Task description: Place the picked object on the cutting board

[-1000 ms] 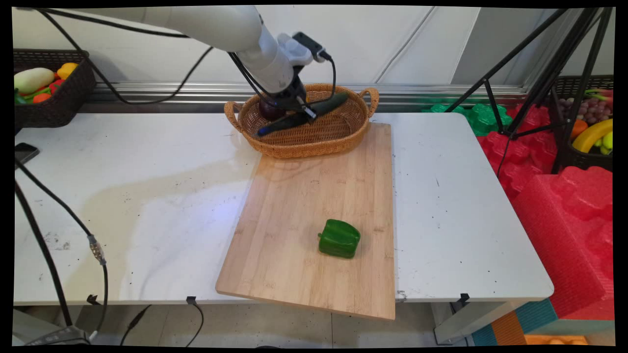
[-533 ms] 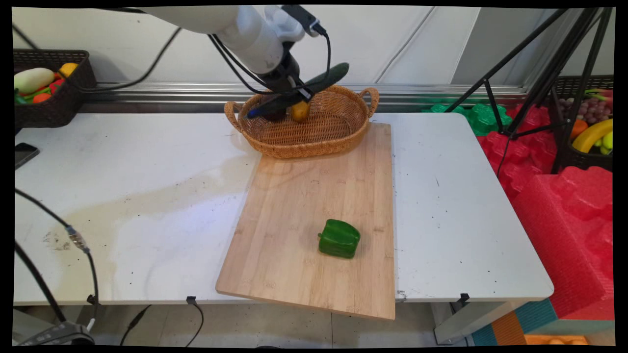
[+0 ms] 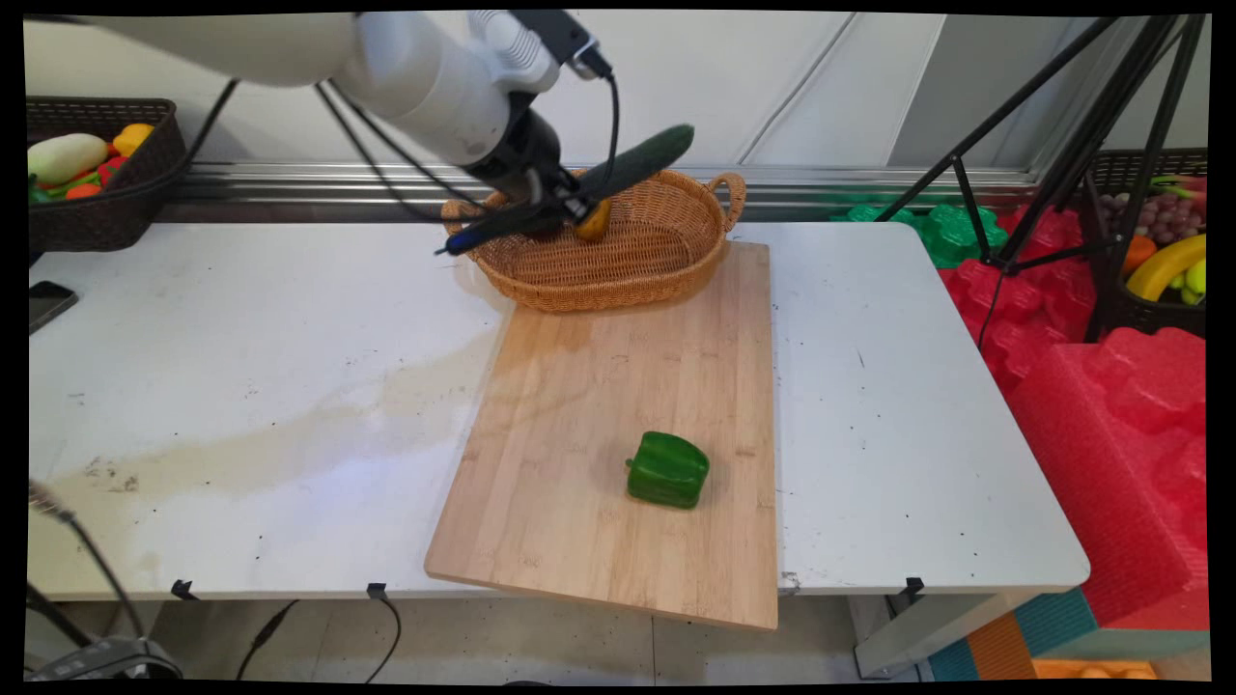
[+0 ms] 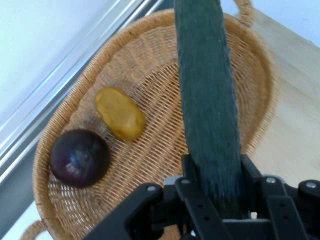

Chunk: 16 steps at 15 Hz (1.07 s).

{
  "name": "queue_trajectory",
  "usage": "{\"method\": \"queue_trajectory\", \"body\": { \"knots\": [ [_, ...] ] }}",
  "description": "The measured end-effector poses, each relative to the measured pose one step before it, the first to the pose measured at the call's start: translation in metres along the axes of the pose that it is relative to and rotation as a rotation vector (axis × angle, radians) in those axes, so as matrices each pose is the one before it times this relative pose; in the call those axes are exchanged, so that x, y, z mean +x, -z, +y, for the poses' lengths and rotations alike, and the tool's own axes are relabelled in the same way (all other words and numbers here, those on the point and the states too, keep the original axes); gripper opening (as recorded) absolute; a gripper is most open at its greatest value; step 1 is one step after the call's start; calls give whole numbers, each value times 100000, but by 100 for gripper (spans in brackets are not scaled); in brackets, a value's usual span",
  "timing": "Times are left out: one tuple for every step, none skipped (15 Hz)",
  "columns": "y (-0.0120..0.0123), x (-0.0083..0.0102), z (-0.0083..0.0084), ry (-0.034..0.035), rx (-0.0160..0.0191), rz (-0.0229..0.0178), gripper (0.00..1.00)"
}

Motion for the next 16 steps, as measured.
{"method": "queue_trajectory", "body": {
  "knots": [
    [722, -673, 556, -1508, -746, 108, 0],
    [417, -485, 391, -1130, -528, -80, 0],
    [558, -667, 562, -1641, -742, -91, 0],
    [305, -436, 373, -1148, -477, -134, 0],
    [391, -616, 524, -1625, -697, -249, 0],
    [204, -387, 329, -1147, -369, -138, 0],
    [223, -542, 477, -1621, -609, -255, 0],
    [93, -320, 292, -1148, -347, -111, 0],
    [65, -435, 422, -1680, -562, -190, 0],
    [-24, -238, 253, -1141, -355, -60, 0],
    [-97, -322, 345, -1569, -469, -170, 0],
    [-216, -305, 350, -1839, -454, -199, 0],
    [-360, -250, 283, -1772, -521, -303, 0],
    [-329, -157, 167, -1189, -439, -259, 0],
    [-374, -122, 144, -1241, -434, -202, 0],
    [-433, -110, 118, -1144, -498, -274, 0]
  ]
}}
